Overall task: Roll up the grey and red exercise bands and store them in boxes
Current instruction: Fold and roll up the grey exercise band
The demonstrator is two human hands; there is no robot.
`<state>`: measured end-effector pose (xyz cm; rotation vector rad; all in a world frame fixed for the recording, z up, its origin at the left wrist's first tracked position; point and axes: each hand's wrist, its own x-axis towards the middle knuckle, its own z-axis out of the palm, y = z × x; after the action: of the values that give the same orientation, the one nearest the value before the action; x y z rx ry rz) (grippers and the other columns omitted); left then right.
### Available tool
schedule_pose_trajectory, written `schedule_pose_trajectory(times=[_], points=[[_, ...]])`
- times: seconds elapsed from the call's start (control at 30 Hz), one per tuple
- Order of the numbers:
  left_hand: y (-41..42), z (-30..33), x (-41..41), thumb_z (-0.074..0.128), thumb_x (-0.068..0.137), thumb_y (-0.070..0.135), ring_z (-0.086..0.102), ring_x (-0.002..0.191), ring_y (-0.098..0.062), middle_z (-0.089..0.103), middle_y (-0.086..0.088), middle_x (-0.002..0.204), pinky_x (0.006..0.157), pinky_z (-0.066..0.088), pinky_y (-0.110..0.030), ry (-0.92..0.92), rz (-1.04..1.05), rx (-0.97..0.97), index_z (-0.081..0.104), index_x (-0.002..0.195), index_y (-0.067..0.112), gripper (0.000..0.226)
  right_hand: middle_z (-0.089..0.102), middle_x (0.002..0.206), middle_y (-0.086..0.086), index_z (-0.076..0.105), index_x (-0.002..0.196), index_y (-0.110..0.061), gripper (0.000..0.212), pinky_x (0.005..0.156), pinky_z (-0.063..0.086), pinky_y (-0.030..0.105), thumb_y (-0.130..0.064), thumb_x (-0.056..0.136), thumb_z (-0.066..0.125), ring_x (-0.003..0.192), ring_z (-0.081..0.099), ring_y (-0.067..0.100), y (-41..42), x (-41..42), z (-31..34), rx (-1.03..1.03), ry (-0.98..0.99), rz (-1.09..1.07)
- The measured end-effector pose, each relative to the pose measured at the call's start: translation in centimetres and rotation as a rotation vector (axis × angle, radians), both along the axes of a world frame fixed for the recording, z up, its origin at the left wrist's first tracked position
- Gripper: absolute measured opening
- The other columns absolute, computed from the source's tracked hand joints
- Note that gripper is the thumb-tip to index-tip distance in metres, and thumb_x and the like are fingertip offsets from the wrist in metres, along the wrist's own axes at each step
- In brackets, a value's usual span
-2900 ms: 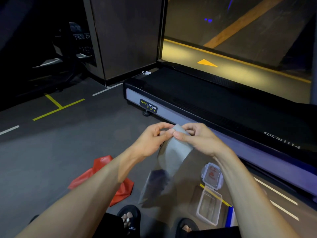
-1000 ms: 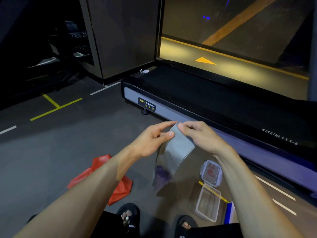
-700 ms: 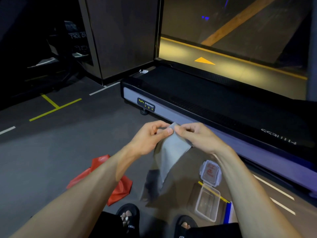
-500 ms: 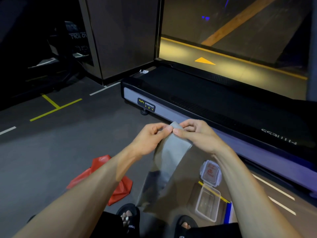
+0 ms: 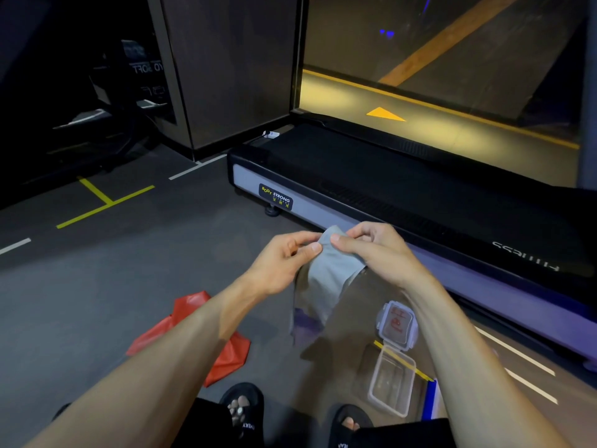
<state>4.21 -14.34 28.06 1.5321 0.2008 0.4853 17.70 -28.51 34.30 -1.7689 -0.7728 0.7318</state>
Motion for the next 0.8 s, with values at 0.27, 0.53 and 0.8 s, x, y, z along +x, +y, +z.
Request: schedule_pose_trajectory(times=[0.27, 0.53, 0.8], points=[[-0.5, 0.2, -0.2, 0.053, 0.105, 0.024, 0.057, 0.077, -0.013, 0.067, 0.005, 0.081, 0.073, 0.046, -0.029, 0.091, -0.065, 0.003, 0.071, 0.098, 0.015, 0.021, 0.066, 0.07, -0.009, 0.068, 0.096, -0.012, 0.028, 0.065, 0.047, 0.024, -0.031, 0.083, 0.084, 0.065, 0.062, 0.005, -0.2, -0.1, 0.1, 0.013, -0.135, -0.02], [-1.1, 0.3, -0.6, 0.055, 0.1, 0.032, 0.066, 0.09, -0.018, 0.074, -0.005, 0.096, 0.08, 0.054, -0.032, 0.151, -0.16, -0.087, 0.072, 0.102, 0.007, 0.03, 0.066, 0.076, -0.006, 0.068, 0.096, -0.01, 0.029, 0.062, 0.046, 0.02, -0.026, 0.08, 0.086, 0.063, 0.058, 0.002, -0.5, 0.1, 0.1, 0.05, -0.225, -0.024], [-0.4, 0.3, -0.8, 0.058, 0.096, 0.032, 0.066, 0.085, -0.018, 0.073, -0.008, 0.092, 0.077, 0.054, -0.031, 0.154, -0.133, -0.126, 0.076, 0.097, 0.009, 0.029, 0.067, 0.077, -0.002, 0.069, 0.096, -0.011, 0.033, 0.067, 0.049, 0.027, -0.035, 0.079, 0.086, 0.069, 0.064, 0.007, -0.5, 0.2, 0.1, 0.017, -0.173, -0.03]])
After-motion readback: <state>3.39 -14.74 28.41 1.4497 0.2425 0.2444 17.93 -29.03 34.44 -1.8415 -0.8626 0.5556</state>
